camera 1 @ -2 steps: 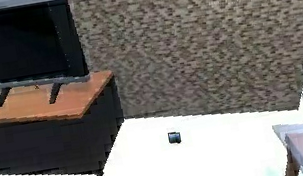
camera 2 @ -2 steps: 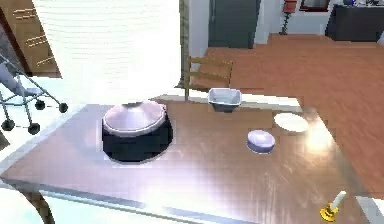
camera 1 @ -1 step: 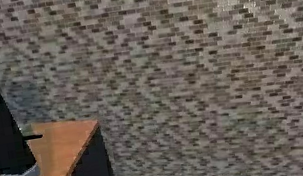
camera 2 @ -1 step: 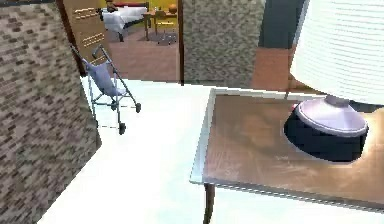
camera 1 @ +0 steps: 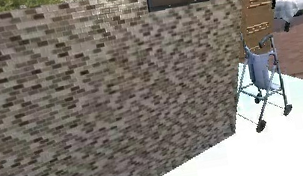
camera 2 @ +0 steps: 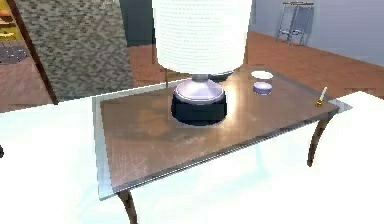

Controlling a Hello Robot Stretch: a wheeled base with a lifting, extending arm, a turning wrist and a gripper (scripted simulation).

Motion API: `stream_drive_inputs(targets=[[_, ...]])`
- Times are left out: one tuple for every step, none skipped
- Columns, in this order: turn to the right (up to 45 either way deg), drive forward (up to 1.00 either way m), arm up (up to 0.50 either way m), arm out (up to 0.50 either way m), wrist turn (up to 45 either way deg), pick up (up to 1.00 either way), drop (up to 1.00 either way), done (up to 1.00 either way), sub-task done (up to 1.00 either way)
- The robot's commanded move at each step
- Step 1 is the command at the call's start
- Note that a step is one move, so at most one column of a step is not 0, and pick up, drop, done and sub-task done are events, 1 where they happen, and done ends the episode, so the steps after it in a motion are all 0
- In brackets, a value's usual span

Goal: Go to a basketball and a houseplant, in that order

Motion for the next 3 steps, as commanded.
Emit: stream_drive_inputs(targets=[[0.0,0.05,0.00,0.00,0.0,0.00,0.00,0.00,0.00],[45.0,0.00,0.00,0.00,0.0,0.00,0.00,0.00,0.00],[45.0,0.00,0.00,0.00,0.0,0.00,0.00,0.00,0.00]])
